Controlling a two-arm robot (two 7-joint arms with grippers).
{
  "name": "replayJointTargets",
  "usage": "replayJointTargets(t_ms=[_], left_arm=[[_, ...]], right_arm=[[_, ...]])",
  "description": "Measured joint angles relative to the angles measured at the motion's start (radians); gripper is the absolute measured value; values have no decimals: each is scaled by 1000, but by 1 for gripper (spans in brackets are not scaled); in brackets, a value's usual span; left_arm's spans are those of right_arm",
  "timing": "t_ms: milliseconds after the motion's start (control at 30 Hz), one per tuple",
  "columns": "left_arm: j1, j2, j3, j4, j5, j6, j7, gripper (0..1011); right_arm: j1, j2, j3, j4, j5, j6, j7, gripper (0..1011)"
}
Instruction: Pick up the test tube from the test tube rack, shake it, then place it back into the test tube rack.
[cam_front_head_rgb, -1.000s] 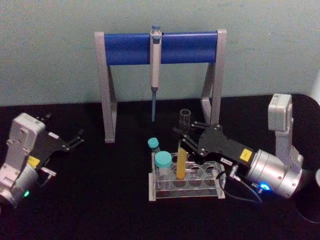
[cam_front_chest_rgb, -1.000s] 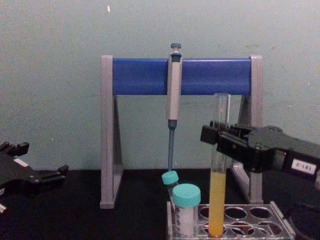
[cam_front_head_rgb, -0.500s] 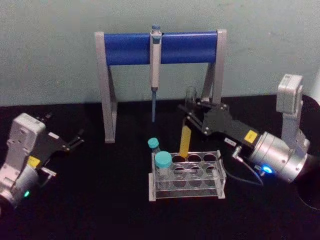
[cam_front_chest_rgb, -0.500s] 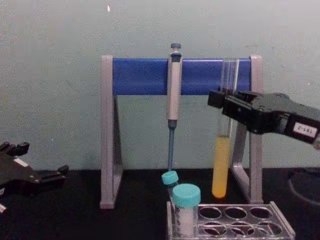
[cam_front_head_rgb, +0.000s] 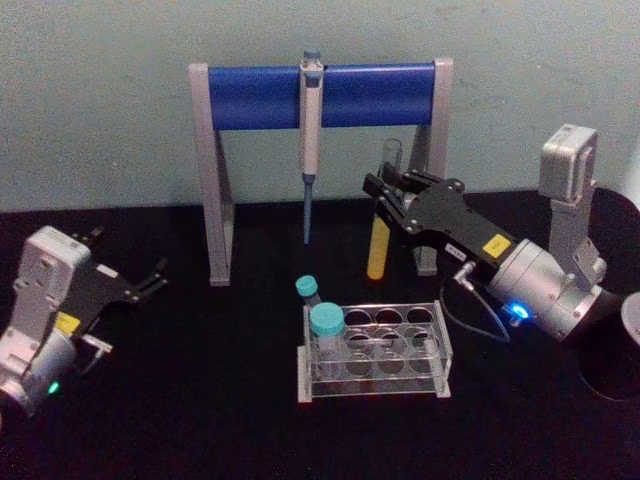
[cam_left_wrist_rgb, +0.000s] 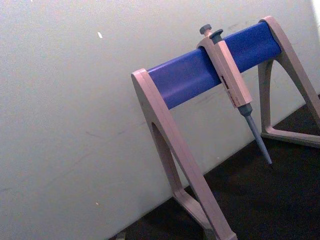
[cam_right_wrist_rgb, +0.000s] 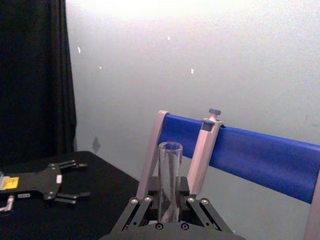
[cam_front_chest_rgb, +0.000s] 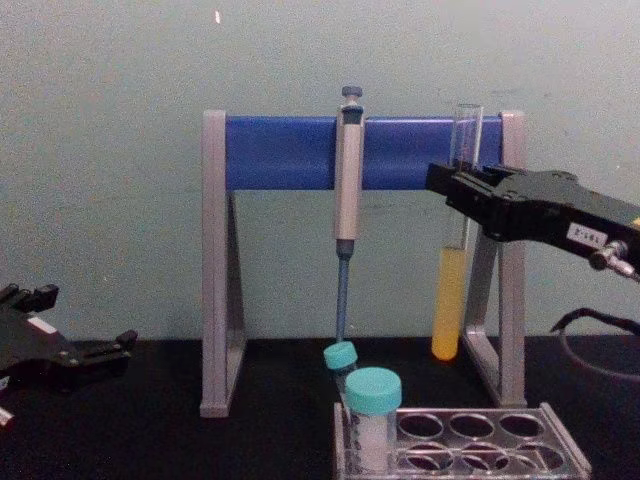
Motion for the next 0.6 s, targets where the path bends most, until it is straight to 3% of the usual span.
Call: replayJointTargets(t_ms=[600], left_arm=[[0,0,0,0,0,0,0,1001]], right_arm=[[1,-21,11,15,-20,17,11,224]])
